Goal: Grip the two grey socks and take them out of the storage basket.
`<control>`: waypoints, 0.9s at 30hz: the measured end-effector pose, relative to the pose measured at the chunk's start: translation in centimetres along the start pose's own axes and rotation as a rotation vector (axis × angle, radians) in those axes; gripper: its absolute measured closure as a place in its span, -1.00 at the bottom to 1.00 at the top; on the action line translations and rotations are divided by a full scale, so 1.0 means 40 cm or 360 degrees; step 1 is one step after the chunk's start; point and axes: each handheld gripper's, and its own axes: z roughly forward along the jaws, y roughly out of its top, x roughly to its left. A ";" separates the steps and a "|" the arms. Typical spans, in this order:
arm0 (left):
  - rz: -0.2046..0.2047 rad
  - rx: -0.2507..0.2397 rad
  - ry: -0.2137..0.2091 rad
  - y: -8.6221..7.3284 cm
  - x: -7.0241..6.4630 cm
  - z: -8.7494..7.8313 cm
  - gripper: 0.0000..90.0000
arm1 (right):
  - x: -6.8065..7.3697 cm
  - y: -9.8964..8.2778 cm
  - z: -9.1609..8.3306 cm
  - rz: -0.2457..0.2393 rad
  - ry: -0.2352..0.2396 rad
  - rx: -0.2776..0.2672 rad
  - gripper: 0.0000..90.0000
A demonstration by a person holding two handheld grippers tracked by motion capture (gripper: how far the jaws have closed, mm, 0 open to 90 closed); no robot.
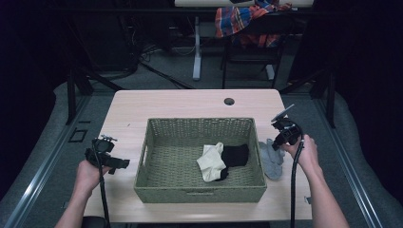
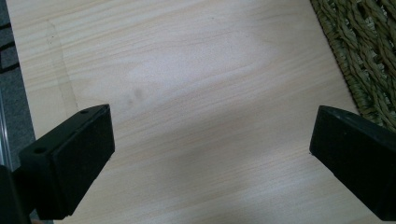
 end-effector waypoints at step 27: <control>0.0003 -0.0015 -0.0001 0.005 0.001 -0.003 -0.99 | -0.008 -0.116 -0.145 -0.0033 -0.0007 -0.0240 -1.00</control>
